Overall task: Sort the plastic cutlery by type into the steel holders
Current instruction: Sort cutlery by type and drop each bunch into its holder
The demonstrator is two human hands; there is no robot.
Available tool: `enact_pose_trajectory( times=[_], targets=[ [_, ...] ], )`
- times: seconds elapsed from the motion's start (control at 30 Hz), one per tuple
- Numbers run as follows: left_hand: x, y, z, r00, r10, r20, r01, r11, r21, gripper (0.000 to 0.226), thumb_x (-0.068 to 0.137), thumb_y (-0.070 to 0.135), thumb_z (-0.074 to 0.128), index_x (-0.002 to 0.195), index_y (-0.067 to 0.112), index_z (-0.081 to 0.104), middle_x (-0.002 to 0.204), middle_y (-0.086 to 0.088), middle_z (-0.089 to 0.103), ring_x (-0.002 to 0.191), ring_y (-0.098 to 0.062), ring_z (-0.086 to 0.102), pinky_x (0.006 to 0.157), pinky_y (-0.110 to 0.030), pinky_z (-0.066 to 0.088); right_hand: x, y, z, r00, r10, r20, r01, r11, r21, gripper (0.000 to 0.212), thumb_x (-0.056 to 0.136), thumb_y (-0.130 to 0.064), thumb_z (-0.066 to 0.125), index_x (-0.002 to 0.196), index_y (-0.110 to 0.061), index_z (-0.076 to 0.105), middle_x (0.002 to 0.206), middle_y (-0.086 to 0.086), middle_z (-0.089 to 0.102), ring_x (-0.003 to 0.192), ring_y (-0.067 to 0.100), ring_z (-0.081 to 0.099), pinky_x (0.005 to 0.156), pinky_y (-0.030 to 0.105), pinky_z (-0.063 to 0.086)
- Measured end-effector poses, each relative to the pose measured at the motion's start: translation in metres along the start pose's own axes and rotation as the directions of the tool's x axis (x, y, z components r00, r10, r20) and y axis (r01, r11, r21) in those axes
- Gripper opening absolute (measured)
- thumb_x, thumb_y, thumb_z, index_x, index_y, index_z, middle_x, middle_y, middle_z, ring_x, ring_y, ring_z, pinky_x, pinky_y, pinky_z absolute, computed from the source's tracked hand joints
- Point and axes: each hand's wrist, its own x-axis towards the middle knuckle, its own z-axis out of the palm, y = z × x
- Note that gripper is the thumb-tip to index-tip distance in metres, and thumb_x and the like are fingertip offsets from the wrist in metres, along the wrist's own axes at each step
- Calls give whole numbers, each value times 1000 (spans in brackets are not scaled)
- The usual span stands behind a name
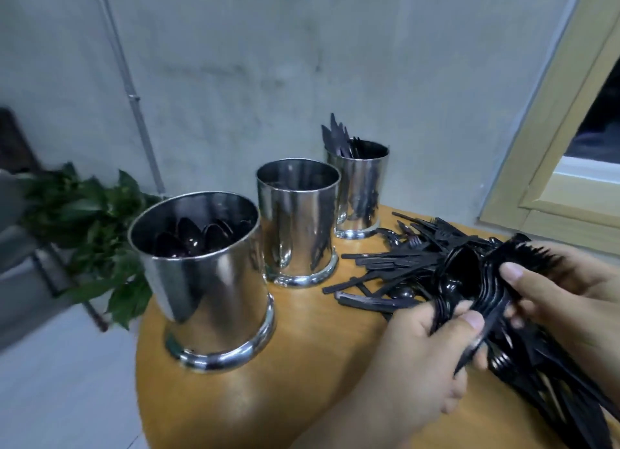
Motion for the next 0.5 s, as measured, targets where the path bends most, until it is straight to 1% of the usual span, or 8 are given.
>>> enact_pose_trajectory(
  times=[0.1,0.2,0.27,0.33,0.4,0.43,0.5],
  targets=[
    [-8,10,-19,998,50,-50,-49,999,15,35,106,30,51,75,37,63,75,1,61,43,-7,39,45,-20,34,8,-10,16,999,-19,39,18,1000,3,65,69,-77,71,104,-22,70,72,14,70,64,40,64,74,66,54],
    [-14,18,-36,991,87,-97,-89,996,-12,22,107,28,49,95,26,67,73,0,60,42,-6,39,45,-18,35,12,-31,35,997,-51,60,50,999,15,66,71,-75,72,105,-19,70,72,15,69,65,39,64,77,65,54],
    [-19,23,-46,988,103,-119,-108,993,-39,22,108,27,48,105,16,66,72,0,60,42,-6,38,44,-19,33,13,-44,48,992,-104,75,105,994,-10,60,76,-70,71,108,-19,69,73,15,70,68,41,65,80,67,53],
    [-24,28,-54,983,120,-136,-131,988,-76,24,109,27,47,106,12,65,72,-2,60,42,-8,37,44,-20,31,16,-56,60,983,-164,87,168,985,-40,47,83,-60,69,108,-19,69,73,15,70,68,39,66,81,66,53],
    [-29,33,-63,979,122,-161,-141,984,-109,25,109,29,47,108,12,65,70,-2,61,42,-10,36,43,-23,29,22,-68,68,973,-213,92,220,972,-81,36,85,-53,65,103,-22,70,74,13,71,66,34,67,81,60,56],
    [-31,35,-67,975,127,-182,-150,982,-118,26,108,31,47,108,14,66,70,-3,62,41,-10,36,43,-23,28,28,-74,70,970,-230,73,235,970,-62,32,84,-51,66,100,-24,71,75,11,72,66,32,68,80,54,57],
    [-33,36,-76,960,146,-240,-179,976,-121,27,108,36,47,101,19,67,66,-3,60,40,-10,36,42,-24,29,45,-91,71,970,-244,-20,245,966,83,23,83,-46,68,96,-27,73,78,8,73,69,28,67,77,43,55]
  ],
)
